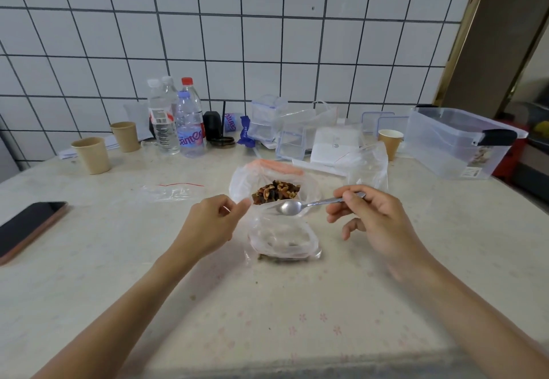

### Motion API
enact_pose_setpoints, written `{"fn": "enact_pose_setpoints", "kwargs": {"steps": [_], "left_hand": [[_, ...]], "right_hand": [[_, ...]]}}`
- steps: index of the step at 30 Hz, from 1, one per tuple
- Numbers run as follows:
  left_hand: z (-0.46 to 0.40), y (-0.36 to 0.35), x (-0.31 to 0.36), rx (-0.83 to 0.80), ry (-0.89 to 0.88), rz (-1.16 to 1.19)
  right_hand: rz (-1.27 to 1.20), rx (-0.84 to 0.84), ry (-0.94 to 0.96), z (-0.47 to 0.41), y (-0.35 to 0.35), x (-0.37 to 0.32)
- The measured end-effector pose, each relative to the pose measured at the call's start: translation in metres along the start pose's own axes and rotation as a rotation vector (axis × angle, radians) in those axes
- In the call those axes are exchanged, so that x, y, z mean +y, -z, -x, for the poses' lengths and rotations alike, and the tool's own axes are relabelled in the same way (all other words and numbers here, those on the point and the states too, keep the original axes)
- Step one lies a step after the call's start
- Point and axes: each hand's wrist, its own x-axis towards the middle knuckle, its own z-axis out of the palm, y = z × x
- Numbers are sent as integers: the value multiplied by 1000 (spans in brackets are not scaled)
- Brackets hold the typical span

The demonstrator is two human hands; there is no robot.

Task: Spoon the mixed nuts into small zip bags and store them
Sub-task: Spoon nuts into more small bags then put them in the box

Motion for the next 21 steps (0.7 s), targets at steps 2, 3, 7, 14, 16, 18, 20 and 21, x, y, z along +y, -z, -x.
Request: {"fn": "enact_pose_setpoints", "kwargs": {"steps": [2,3,7,14,16,18,20,21], "left_hand": [[-16,-3,-6,38,91,-125],[-23,-5,-6,36,128,-147],[-42,-19,0,33,204,-92],[-38,-36,-2,63,51,21],[-38,-34,-4,60,28,75],[-39,-33,-5,54,11,105],[-39,-33,-5,42,-1,122],[-40,-34,-4,36,-4,129]], "right_hand": [[-33,42,-38,-12,-4,-2],[-43,67,-50,-19,-8,-3],[-1,145,-38,-43,-26,0],[103,109,-228,-63,-57,32],[142,114,-262,-64,-60,39],[149,150,-278,-67,-63,43],[133,186,-300,-70,-66,45],[120,202,-310,-72,-69,45]]}}
